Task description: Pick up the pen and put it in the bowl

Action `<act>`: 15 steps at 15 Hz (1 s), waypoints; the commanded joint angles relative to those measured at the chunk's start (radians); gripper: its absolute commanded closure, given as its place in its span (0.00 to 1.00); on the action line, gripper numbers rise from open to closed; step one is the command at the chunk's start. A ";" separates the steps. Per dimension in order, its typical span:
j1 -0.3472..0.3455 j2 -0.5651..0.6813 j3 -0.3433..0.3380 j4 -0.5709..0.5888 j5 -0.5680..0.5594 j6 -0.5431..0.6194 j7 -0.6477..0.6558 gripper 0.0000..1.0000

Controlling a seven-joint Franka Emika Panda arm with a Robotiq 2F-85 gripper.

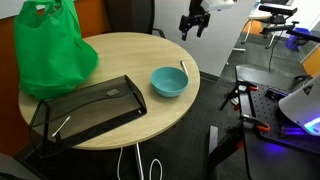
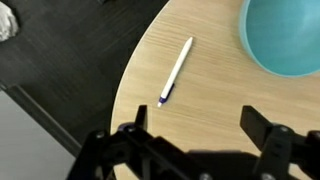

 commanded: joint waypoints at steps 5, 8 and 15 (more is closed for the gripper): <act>0.004 0.053 -0.001 0.035 -0.026 0.028 0.087 0.00; -0.001 0.094 -0.005 0.058 0.015 -0.016 0.135 0.00; -0.035 0.291 -0.008 0.130 0.204 0.077 0.190 0.00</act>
